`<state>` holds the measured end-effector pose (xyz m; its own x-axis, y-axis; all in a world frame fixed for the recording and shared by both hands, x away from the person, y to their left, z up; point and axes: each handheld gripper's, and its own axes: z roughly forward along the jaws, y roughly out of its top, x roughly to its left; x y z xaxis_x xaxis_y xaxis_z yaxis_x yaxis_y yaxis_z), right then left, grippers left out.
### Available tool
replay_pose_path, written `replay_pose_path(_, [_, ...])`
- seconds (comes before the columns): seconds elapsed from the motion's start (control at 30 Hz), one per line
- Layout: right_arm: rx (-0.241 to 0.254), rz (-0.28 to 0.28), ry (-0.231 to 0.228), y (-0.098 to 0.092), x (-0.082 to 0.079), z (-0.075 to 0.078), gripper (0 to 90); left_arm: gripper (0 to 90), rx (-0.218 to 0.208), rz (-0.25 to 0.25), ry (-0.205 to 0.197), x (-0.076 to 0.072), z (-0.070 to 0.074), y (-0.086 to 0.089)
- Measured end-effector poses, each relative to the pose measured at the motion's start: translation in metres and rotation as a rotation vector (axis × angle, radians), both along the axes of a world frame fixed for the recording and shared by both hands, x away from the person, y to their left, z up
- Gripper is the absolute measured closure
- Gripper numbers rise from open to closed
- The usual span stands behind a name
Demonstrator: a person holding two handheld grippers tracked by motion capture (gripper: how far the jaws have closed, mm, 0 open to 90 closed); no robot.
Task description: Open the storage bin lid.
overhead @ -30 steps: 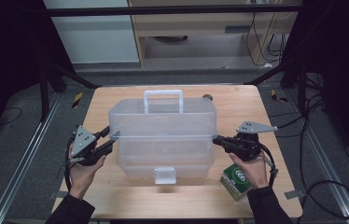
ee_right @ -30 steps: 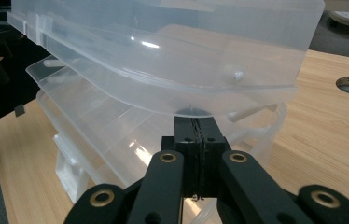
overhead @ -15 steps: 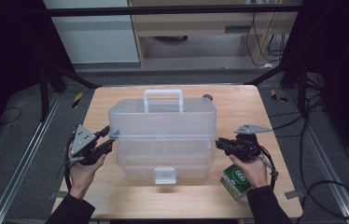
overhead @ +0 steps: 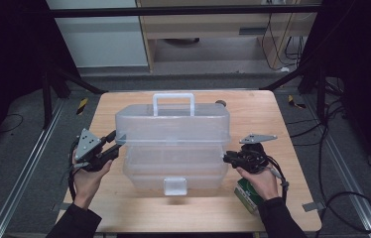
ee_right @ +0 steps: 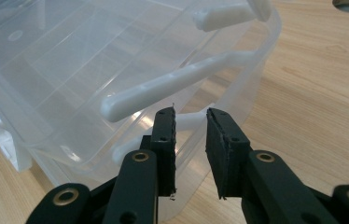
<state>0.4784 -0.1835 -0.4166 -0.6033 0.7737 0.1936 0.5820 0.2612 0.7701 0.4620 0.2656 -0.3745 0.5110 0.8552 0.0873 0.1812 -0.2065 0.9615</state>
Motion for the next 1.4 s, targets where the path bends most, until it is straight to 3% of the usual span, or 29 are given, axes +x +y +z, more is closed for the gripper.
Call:
replay_pose_path(0.47, [0.003,-0.01,0.009,0.001,0.0,0.0,72.6,67.6,-0.044,0.035,-0.024,0.021,0.019,-0.004])
replay_pose_path(0.67, [0.011,-0.012,0.011,0.0,0.0,0.0,72.7,68.1,-0.016,0.046,-0.036,0.026,0.025,-0.005])
replay_pose_path(0.77, [0.012,-0.012,0.011,0.0,0.0,0.0,72.8,68.2,-0.019,0.058,-0.024,0.028,0.028,-0.007])
replay_pose_path(0.87, [0.01,-0.014,0.012,0.0,0.0,-0.001,72.8,68.4,-0.011,0.057,-0.042,0.034,0.031,-0.007])
replay_pose_path(1.4, [0.012,-0.015,0.017,-0.001,0.001,-0.001,73.0,70.3,-0.009,0.09,-0.039,0.056,0.045,-0.011])
